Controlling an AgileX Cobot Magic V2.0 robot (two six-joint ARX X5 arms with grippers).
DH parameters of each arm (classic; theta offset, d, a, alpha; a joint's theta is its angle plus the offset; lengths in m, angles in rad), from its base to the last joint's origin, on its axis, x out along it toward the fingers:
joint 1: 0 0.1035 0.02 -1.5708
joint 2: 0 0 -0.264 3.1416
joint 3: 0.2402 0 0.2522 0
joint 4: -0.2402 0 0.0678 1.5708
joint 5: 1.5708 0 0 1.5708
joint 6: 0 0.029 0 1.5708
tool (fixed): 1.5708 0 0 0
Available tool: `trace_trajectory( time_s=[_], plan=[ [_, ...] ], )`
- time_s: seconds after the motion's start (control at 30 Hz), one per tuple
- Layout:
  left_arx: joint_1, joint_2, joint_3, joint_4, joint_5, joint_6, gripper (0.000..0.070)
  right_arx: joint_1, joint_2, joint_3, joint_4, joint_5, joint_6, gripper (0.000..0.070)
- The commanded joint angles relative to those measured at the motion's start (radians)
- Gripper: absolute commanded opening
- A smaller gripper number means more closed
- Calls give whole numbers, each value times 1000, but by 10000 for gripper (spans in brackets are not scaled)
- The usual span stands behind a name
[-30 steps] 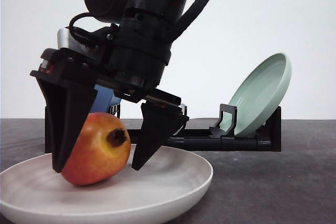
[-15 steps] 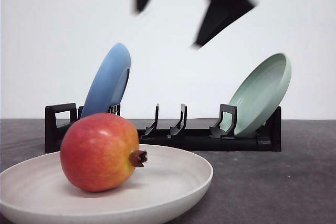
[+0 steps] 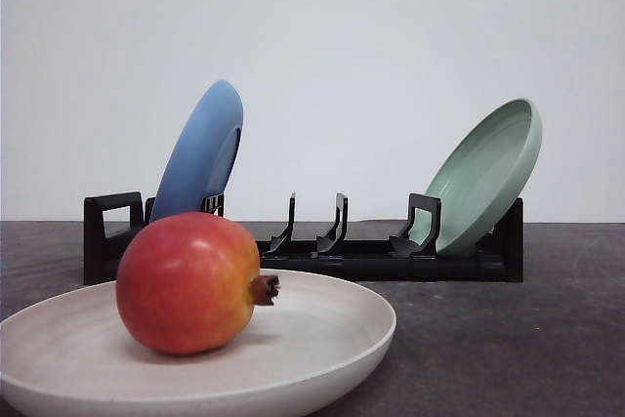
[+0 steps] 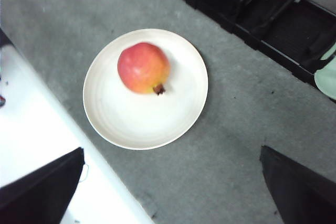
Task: Place pomegranate in white plate
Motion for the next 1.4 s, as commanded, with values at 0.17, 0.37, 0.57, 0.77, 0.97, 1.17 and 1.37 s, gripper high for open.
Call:
trace_trajectory(
  time_s=[0.17, 0.37, 0.57, 0.77, 0.97, 1.17, 1.37],
  plan=[
    [-15, 2, 4, 11, -32, 8, 585, 10, -338, -309, 239, 66, 140, 700],
    [-15, 2, 4, 12, -34, 17, 585, 10, -515, -417, 296, 180, 152, 700],
    [-15, 2, 4, 46, -34, 83, 430, 10, -550, -418, 298, 200, 153, 700],
    [-15, 2, 4, 50, -36, 113, 0, 10, -549, -418, 286, 168, 148, 0],
    [-15, 2, 4, 49, -34, 109, 0, 10, -549, -418, 293, 177, 148, 0],
    [-15, 2, 4, 48, -34, 109, 0, 10, -549, -418, 294, 177, 148, 0],
    [-15, 2, 4, 48, -34, 109, 0, 10, -549, -418, 294, 177, 148, 0]
  ],
)
